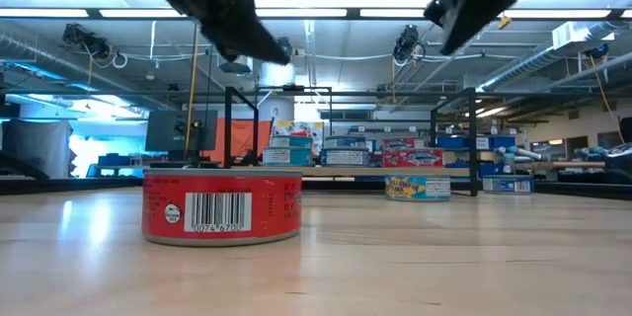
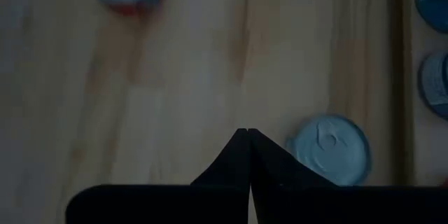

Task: Stack canned seafood by type on shelf
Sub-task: Stack the red tuna can on top of the red tuna can on the shelf

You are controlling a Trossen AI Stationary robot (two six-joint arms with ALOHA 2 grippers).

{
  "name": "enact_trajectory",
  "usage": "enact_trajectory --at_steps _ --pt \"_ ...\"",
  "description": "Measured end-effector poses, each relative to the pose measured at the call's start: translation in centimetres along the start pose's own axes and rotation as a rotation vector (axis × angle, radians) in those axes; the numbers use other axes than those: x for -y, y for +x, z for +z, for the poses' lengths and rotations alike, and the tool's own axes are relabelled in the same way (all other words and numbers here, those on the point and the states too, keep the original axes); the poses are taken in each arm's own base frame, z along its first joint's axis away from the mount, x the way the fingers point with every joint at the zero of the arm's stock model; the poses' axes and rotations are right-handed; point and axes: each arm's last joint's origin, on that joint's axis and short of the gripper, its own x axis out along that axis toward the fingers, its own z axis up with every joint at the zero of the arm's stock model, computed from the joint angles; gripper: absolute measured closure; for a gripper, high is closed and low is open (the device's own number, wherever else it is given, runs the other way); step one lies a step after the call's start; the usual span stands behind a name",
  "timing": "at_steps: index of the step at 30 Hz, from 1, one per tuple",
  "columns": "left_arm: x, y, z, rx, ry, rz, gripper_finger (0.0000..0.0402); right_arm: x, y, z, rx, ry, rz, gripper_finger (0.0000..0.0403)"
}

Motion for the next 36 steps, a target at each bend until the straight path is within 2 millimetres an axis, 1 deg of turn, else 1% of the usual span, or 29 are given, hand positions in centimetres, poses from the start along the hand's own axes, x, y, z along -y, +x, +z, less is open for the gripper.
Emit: enact_trajectory --at_steps 3,6,9,11,15,18,21,24,27,29,32,36 --pt "-0.3 -0.4 0.5 -0.098 0.076 -0.071 0.0398 0.0 0.0 -0.8 -0.078 -0.065 -0.009 0.0394" --pt "-0.6 -1.1 1.4 -0.173 0.16 -0.15 0.0397 0.1 -0.1 -1.1 -0.111 -0.038 -0.017 0.0394" --pt "-0.7 -1.8 2.4 -0.208 0.193 -0.224 0.0397 -0.1 0.0 -0.8 -0.081 0.016 -0.018 0.0394" --pt "-0.6 -2.1 2.9 -0.202 0.2 -0.265 0.0397 -0.3 0.2 -0.1 -0.013 0.054 -0.013 0.0394" --pt "-0.5 -2.2 2.8 -0.221 0.195 -0.336 0.0397 -0.7 1.2 2.1 0.16 0.107 0.01 0.0394" --pt "-0.3 -2.0 2.4 -0.253 0.214 -0.391 0.0397 -0.9 2.5 3.3 0.246 0.112 0.027 0.0394" --pt "-0.1 -1.7 1.8 -0.308 0.204 -0.417 0.0397 -1.1 3.9 4.0 0.274 0.098 0.089 0.0394" --pt "0.3 -2.0 1.2 -0.374 0.189 -0.462 0.0397 -1.5 4.8 3.9 0.237 0.067 0.197 0.0394" --pt "0.7 -2.1 0.9 -0.416 0.157 -0.475 0.0397 -2.0 5.1 3.3 0.16 0.039 0.323 0.0394" --pt "1.0 -2.1 0.7 -0.441 0.119 -0.466 0.0396 -2.2 5.0 3.1 0.137 0.03 0.364 0.0394" --pt "1.7 -1.8 0.8 -0.435 0.064 -0.397 0.0396 -2.6 4.6 3.0 0.14 0.017 0.38 0.0394" --pt "3.4 -1.1 0.5 -0.429 0.013 -0.328 0.0396 -3.1 4.5 3.4 0.183 0.025 0.364 0.0394"
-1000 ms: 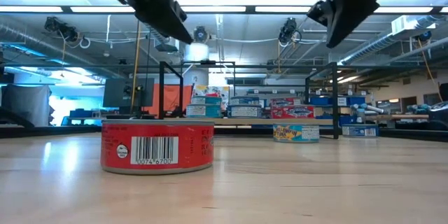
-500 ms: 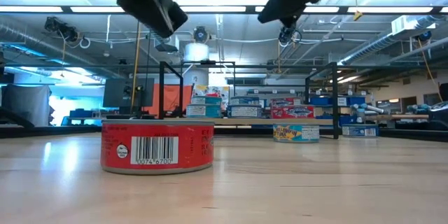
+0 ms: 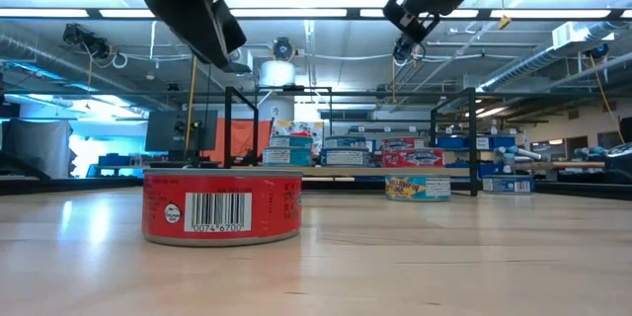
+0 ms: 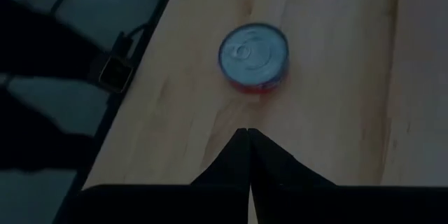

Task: Stack canned seafood by type on shelf
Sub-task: Stack the red tuna can on top of the red tuna can on the shelf

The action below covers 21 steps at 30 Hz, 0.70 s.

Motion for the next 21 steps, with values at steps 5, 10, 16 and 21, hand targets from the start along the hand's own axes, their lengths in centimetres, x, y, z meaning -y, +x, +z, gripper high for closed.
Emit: enact_trajectory --at_steps 5,10,16,21 --pt "2.2 1.6 0.6 0.082 -0.114 0.005 0.0399 -1.6 0.4 0.4 0.057 0.001 -0.041 0.0394" --pt "3.9 1.6 1.2 0.223 -0.188 0.081 0.04 -3.6 0.8 0.3 0.089 0.009 -0.065 0.0394" --pt "5.2 1.7 0.9 0.261 -0.152 0.143 0.04 -5.2 1.1 0.2 0.157 0.107 -0.183 0.0394" --pt "6.6 2.3 0.2 0.339 -0.107 0.132 0.0401 -6.6 1.5 0.7 0.287 0.175 -0.237 0.0394"
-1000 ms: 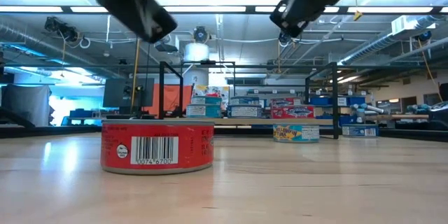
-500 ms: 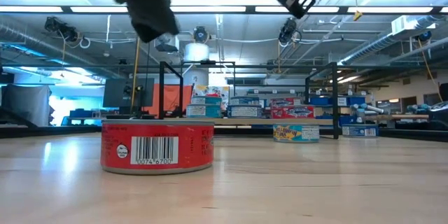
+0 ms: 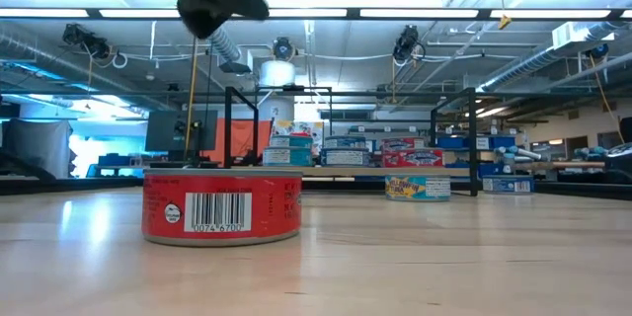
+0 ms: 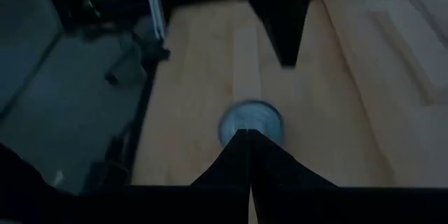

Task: Stack canned seafood by type on shelf
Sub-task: Stack the red tuna can on top of the red tuna can on the shelf

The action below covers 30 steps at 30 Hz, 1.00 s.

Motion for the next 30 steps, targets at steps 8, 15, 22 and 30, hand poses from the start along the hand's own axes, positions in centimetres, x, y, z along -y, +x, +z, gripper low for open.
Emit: enact_trajectory --at_steps 8,15,22,30 --pt "1.0 0.5 -3.3 0.024 -0.023 -0.056 0.0401 -1.4 2.9 -0.9 0.081 0.119 0.0 0.0394" --pt "0.2 0.8 -5.4 0.024 -0.086 0.061 0.0401 -1.6 6.5 -3.0 0.059 0.207 -0.006 0.0394" --pt "0.8 0.3 -8.3 0.085 -0.126 0.139 0.0401 -1.7 9.3 -5.2 0.027 0.268 -0.014 0.0393" --pt "-0.2 0.8 -10.9 0.131 -0.213 0.114 0.0401 -0.8 11.8 -7.7 -0.042 0.315 -0.075 0.0393"
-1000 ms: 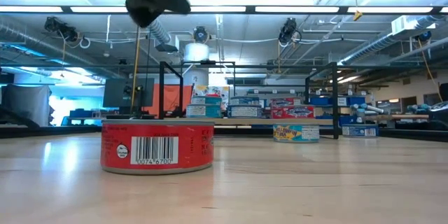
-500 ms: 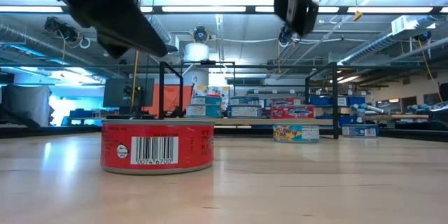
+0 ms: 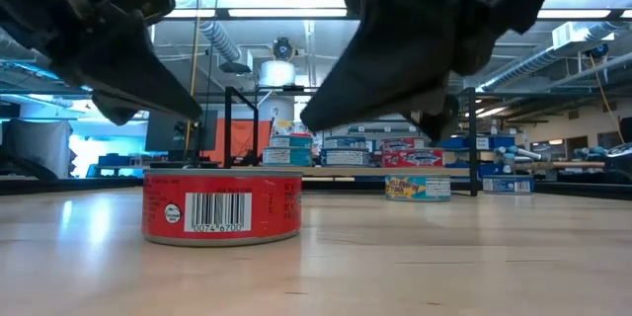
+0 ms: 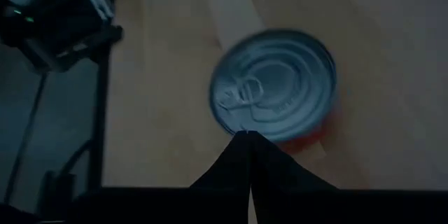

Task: Stack canned seafood by type on shelf
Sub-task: Stack the red tuna can on top of the red tuna can on the shelf

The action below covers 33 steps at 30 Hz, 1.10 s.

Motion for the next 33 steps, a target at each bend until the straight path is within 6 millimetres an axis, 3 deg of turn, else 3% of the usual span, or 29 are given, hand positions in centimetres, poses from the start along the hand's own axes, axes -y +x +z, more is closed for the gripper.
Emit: enact_trajectory --at_steps 11,22,28,33 --pt "-0.8 0.2 -0.6 0.001 0.012 0.008 0.0401 2.1 1.9 0.9 -0.027 0.021 0.015 0.0393" --pt "-0.8 0.3 -0.4 0.013 0.002 0.003 0.0401 4.3 2.4 2.3 -0.032 0.107 -0.065 0.0393" --pt "-0.8 0.3 -0.3 0.015 -0.001 0.002 0.0401 5.2 2.0 3.0 -0.049 0.131 -0.11 0.0393" --pt "-0.8 0.3 -0.3 0.018 -0.006 0.003 0.0401 5.9 0.1 3.5 -0.1 0.107 -0.243 0.0393"
